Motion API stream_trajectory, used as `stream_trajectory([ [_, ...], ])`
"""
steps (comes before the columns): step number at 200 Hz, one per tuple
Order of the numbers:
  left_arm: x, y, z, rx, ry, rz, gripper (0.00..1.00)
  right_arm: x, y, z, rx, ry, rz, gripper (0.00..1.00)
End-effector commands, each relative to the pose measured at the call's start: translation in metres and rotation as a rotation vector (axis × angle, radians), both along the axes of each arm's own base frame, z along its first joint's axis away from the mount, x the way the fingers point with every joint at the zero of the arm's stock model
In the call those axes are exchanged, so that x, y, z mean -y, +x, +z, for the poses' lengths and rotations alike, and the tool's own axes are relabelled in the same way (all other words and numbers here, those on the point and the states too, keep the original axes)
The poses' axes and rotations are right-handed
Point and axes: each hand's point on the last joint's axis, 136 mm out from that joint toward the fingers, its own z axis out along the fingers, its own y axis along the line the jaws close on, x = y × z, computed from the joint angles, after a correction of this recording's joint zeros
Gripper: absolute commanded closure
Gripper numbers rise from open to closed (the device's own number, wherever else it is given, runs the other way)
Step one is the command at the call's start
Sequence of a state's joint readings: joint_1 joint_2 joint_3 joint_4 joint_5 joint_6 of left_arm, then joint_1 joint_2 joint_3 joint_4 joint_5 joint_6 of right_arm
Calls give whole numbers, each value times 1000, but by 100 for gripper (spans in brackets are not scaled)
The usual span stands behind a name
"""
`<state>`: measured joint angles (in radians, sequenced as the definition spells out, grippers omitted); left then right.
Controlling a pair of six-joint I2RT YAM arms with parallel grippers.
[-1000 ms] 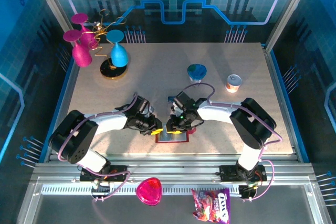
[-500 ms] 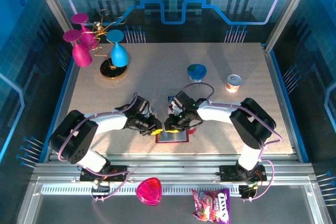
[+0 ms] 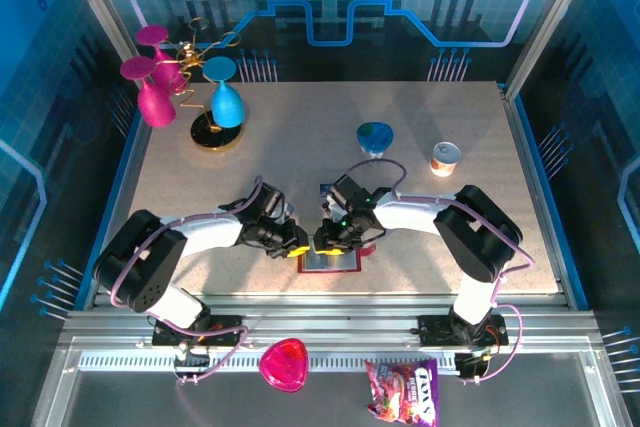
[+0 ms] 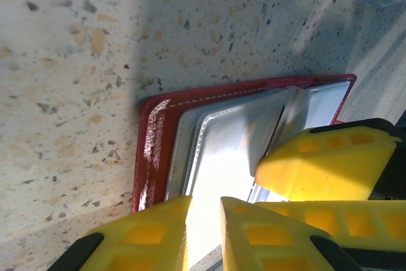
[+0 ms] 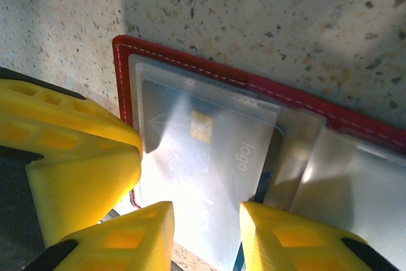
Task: Take the credit cards out of the card holder
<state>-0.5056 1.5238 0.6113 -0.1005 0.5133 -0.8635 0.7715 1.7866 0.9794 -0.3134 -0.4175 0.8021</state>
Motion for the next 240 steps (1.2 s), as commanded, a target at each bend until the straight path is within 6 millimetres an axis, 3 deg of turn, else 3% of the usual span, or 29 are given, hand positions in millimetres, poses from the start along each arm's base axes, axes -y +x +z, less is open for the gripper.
stream_trajectory([
  [1, -6, -5, -8, -27, 27, -5, 82, 9, -7, -8, -8, -76, 18, 65],
  [78, -10, -12, -22, -58, 46, -3, 82, 6, -6, 1, 2, -54, 16, 64],
  [184, -11, -12, -23, -60, 49, -1, 82, 7, -7, 3, 6, -46, 8, 63],
  [240, -11, -12, -22, -57, 46, 1, 82, 8, -4, 14, 37, -29, -3, 63],
])
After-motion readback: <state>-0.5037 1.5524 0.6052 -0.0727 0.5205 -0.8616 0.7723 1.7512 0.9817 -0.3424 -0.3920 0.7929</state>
